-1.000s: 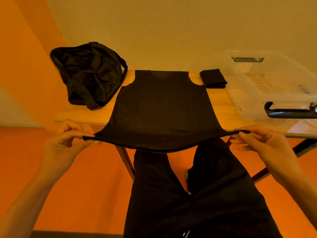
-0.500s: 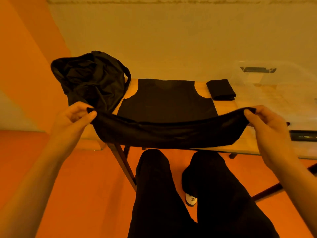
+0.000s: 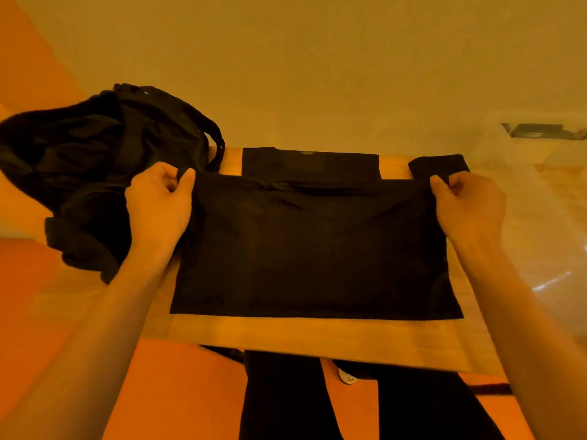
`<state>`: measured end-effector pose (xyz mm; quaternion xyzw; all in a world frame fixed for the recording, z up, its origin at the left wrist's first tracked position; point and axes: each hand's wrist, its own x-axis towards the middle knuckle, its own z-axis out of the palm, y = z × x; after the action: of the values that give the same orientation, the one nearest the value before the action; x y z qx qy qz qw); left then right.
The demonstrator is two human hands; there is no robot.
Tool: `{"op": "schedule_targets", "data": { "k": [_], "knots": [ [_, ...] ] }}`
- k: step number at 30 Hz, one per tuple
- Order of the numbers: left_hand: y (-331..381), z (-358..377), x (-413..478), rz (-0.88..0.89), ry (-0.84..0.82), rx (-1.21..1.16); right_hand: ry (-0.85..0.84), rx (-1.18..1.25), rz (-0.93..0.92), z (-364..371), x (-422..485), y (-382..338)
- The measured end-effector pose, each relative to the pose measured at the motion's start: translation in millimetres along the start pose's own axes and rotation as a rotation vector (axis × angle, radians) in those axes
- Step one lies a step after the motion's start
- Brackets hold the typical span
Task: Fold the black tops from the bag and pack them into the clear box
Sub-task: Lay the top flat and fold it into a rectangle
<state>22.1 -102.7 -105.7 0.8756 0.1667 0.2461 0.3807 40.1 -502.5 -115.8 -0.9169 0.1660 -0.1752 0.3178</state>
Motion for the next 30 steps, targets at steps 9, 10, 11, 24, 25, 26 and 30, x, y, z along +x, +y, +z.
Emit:
{"op": "schedule_targets", "data": {
  "k": [9,10,11,24,25,26,30],
  "knots": [
    [23,33,33,0.059,0.039,0.223,0.066,-0.166,-0.04,19,45,-14],
    [24,37,37,0.066,0.042,0.224,0.072,-0.173,-0.04,20,48,-15],
    [24,40,40,0.064,0.043,0.226,0.072,-0.18,-0.043,21,50,-15],
    [41,72,-48,0.566,-0.381,0.443,-0.181,-0.374,-0.49,43,-29,-16],
    [36,76,-66,0.572,-0.48,0.525,-0.277,-0.412,-0.544,45,-51,-12],
    [28,79,-79,0.555,-0.554,0.607,-0.358,-0.458,-0.561,47,-68,-7],
    [7,72,-101,0.382,-0.637,0.785,-0.511,-0.624,-0.395,41,-94,7]
  ]
}}
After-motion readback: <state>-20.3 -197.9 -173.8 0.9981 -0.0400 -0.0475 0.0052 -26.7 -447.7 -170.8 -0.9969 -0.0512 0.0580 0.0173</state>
